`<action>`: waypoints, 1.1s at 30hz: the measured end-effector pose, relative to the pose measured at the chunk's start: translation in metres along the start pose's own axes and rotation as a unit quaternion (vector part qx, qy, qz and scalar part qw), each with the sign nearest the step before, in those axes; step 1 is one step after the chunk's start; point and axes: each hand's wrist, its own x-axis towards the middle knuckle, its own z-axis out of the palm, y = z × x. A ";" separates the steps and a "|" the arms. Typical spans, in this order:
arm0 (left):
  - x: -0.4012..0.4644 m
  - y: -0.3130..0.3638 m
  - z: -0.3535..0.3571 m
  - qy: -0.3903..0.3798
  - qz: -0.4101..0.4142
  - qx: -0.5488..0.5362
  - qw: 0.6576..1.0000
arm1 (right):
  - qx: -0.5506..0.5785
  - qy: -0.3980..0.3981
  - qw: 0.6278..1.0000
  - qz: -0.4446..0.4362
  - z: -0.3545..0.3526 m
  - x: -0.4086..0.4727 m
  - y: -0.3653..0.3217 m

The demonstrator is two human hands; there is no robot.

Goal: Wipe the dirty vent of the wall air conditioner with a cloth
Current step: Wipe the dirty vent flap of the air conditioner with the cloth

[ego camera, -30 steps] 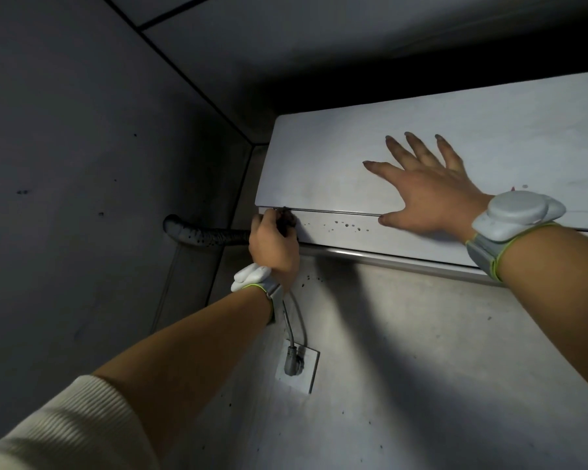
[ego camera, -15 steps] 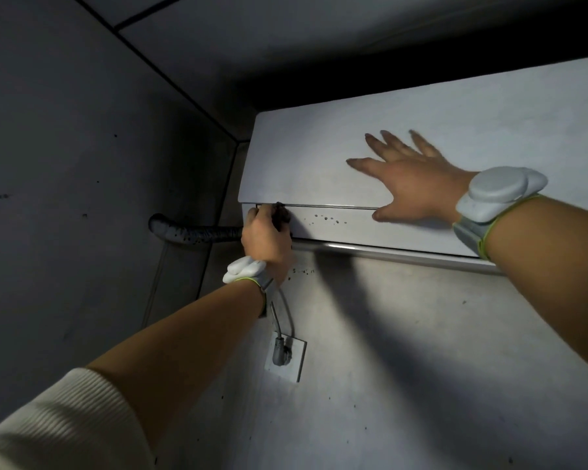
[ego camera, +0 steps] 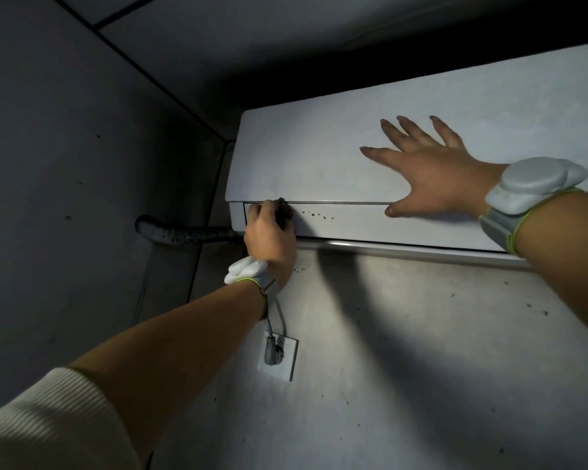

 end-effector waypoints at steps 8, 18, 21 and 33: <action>-0.020 0.032 0.011 0.021 -0.052 -0.053 0.997 | 0.005 0.001 1.000 0.006 -0.002 -0.001 -0.003; -0.050 0.061 0.023 -0.011 -0.063 -0.099 0.993 | 0.009 -0.007 1.000 0.010 -0.005 -0.002 -0.006; -0.059 0.068 0.022 -0.026 -0.019 -0.113 0.993 | 0.010 -0.008 1.000 0.011 -0.005 -0.003 -0.004; -0.048 0.011 0.002 -0.049 0.071 -0.061 0.994 | 0.016 0.002 1.000 0.001 -0.001 -0.002 0.000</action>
